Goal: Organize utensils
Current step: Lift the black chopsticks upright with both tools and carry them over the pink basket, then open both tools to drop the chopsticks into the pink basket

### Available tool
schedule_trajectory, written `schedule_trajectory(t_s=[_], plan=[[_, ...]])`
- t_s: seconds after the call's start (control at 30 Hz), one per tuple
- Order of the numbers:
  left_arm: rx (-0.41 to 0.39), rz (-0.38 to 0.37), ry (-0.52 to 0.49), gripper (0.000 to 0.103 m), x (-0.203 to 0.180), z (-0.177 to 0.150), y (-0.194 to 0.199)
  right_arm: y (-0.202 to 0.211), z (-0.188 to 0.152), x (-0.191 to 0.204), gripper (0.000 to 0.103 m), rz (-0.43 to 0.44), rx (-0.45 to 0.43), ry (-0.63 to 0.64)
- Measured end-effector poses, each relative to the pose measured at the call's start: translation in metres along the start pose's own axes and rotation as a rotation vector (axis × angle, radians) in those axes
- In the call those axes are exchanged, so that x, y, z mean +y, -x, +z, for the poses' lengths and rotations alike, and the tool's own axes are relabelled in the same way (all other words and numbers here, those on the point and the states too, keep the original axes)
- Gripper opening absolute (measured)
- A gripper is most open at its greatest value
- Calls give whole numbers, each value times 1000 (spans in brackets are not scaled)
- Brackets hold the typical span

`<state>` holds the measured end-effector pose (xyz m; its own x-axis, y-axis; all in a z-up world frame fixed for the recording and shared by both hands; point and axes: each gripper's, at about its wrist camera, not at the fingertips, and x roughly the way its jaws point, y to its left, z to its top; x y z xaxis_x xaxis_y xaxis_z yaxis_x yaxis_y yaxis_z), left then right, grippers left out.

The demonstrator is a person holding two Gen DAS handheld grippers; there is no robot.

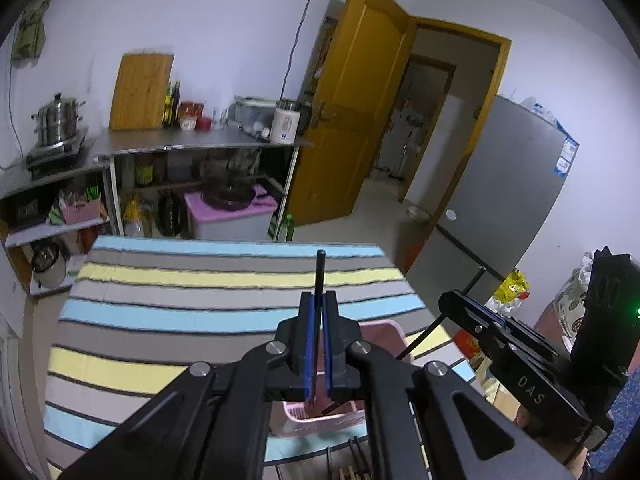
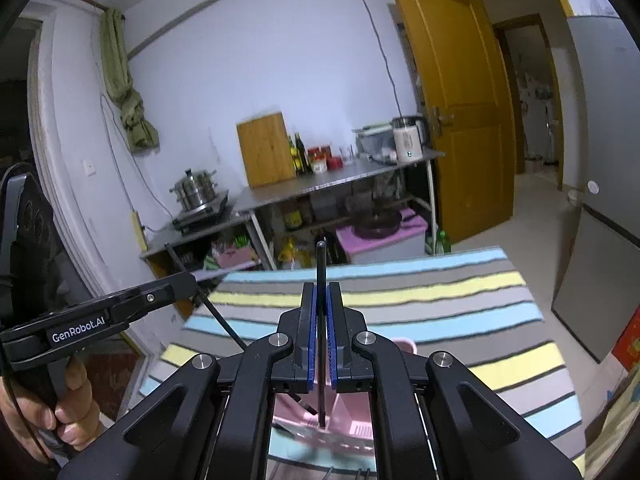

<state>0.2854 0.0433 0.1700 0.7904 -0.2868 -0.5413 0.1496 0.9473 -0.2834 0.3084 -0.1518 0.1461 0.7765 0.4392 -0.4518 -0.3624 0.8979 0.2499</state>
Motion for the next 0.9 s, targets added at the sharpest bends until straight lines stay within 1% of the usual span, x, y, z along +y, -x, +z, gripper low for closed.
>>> schedule_trajectory(t_s=[0.23,0.37,0.43,0.47,0.5,0.53,0.6,0.77,0.9], plan=[[55,14,18,4,8,-19,-22,-24,-24,-10,4,-4,72,-8],[51,13,27,5,11,-23,-21,-28,-26,-10,5,0,84,-11],[40,11,33,9,10,-23,-15,-32,-30,-9,5,-6,98,-6],[33,15,33,19,11,-22,-13,-31,-27,-8,5,-11,100,-3],[24,17,34,32,12,-22,-10,-30,-29,-7,8,-15,96,0],[10,14,35,35,11,-23,-4,-26,-27,-7,13,-13,91,-3],[-11,11,37,37,10,-24,6,-19,-28,-7,15,-9,78,-6],[-46,18,27,39,11,-30,30,10,-32,-3,15,-13,53,8],[-67,20,7,39,5,-44,49,34,-40,-4,16,-17,32,6]])
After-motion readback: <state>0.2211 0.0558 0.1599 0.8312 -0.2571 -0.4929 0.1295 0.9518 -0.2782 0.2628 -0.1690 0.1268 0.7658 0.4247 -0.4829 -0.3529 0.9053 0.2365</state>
